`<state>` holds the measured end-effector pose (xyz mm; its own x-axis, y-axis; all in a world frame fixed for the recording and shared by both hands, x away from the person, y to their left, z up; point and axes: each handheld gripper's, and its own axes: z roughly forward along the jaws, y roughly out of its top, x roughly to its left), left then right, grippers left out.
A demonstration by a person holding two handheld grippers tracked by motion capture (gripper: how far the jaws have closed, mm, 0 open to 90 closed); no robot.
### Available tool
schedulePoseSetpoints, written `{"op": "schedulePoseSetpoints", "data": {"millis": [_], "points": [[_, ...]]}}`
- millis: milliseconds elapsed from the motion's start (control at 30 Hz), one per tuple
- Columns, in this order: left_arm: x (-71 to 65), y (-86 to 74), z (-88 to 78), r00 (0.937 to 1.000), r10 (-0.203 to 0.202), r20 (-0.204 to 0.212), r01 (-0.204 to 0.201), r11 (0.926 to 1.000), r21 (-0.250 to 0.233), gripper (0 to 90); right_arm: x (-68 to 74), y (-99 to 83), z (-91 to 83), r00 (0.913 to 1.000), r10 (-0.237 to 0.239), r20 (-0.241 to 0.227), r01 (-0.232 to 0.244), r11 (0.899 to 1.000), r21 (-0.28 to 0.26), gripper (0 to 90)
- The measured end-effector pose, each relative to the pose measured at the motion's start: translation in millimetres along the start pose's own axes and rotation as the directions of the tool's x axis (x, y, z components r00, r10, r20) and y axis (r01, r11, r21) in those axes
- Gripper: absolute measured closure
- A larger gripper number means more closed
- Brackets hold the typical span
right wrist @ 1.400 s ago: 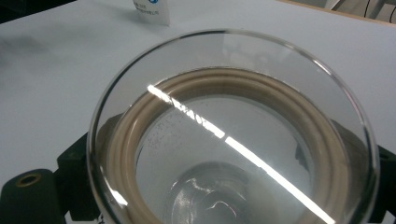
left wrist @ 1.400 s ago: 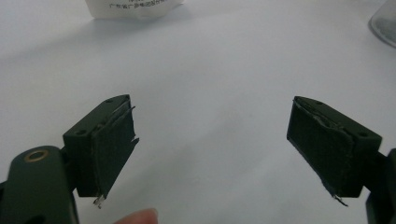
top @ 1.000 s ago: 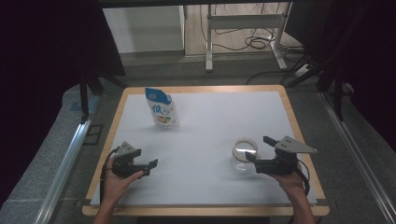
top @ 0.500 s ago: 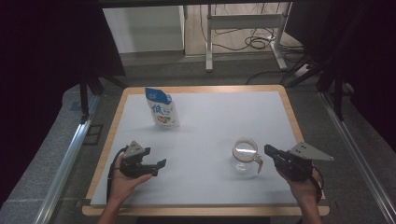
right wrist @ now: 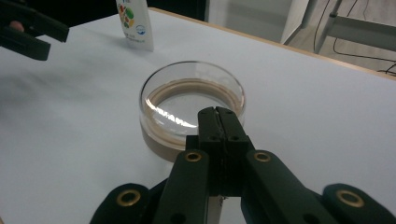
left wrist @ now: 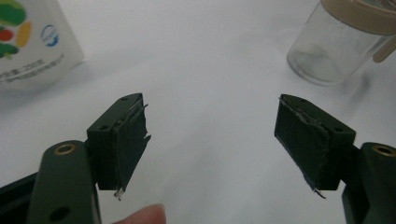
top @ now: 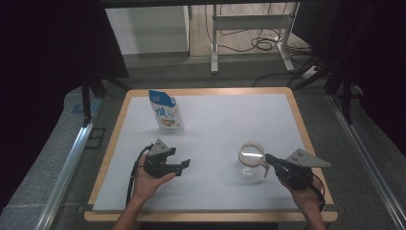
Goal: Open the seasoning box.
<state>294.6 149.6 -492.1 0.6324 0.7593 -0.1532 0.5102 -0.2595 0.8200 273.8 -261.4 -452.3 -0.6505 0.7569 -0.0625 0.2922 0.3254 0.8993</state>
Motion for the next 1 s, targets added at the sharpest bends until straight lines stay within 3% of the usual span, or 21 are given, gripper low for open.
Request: {"op": "schedulePoseSetpoints", "data": {"millis": [300, 733, 1000], "points": [[-7.5, 7.8, 12.2, 0.9995, -0.006, 0.032, 0.006, 1.0, 0.001, 26.7, 1.4, -4.4, 0.3, 0.9999, 0.009, 0.012, -0.009, 1.0, -0.003, 90.0], [-24.7, 31.4, 34.6, 0.9941, 0.042, 0.1, -0.041, 0.9991, -0.01, 53.8, 4.3, -7.0, -3.0, 0.9998, 0.009, 0.02, -0.009, 1.0, -0.008, 90.0], [-37.4, 46.7, 51.4, 0.9888, 0.047, 0.142, -0.043, 0.9986, -0.031, 69.3, 4.6, -8.8, -3.8, 0.9996, 0.01, 0.025, -0.01, 1.0, -0.017, 90.0]]}}
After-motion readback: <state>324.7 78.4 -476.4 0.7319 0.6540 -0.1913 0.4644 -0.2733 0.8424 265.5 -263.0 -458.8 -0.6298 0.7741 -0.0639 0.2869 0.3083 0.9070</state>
